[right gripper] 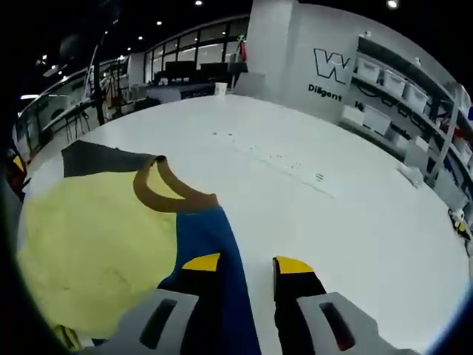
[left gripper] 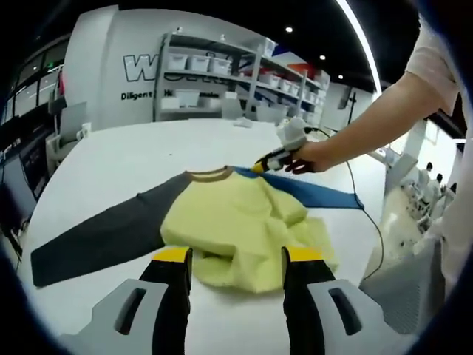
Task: Fold the garment on the visible template until the final outline fits inside the template.
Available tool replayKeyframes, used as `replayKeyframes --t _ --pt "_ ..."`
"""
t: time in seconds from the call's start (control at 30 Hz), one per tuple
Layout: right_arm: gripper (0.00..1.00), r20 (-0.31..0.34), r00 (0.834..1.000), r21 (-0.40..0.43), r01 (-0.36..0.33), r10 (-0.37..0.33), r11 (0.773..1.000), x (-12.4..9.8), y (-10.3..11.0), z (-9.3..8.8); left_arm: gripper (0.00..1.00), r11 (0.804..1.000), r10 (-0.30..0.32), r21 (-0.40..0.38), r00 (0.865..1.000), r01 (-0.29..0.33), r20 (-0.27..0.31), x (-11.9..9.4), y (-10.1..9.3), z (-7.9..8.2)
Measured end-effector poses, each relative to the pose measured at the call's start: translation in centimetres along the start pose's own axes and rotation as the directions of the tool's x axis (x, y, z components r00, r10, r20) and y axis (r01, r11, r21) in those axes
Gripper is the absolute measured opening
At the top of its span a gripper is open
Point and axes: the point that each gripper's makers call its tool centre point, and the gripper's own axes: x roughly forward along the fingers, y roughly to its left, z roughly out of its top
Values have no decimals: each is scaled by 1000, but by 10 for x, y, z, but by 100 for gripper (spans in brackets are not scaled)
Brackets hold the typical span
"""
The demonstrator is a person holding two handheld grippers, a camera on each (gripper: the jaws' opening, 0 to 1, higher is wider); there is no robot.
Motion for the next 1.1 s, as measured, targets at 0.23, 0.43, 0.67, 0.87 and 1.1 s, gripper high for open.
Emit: replayKeyframes --t 0.23,0.43,0.67,0.87,1.1 --pt "22 61 995 -65 -80 84 995 12 46 33 45 1000 -3 -5 1000 3 4 2 1 1" --pt "19 30 994 -83 -105 108 991 22 63 27 45 1000 -6 -3 1000 6 7 3 2 3" --pt "24 32 995 -29 -96 97 995 14 61 21 45 1000 7 -18 1000 -7 1 1 10 -4" --pt "24 19 996 -57 -82 83 995 11 40 17 45 1000 3 -29 1000 -3 -23 7 13 -17" --pt "27 70 993 -84 -90 96 992 -37 65 18 45 1000 -30 -6 997 29 -73 21 13 -33"
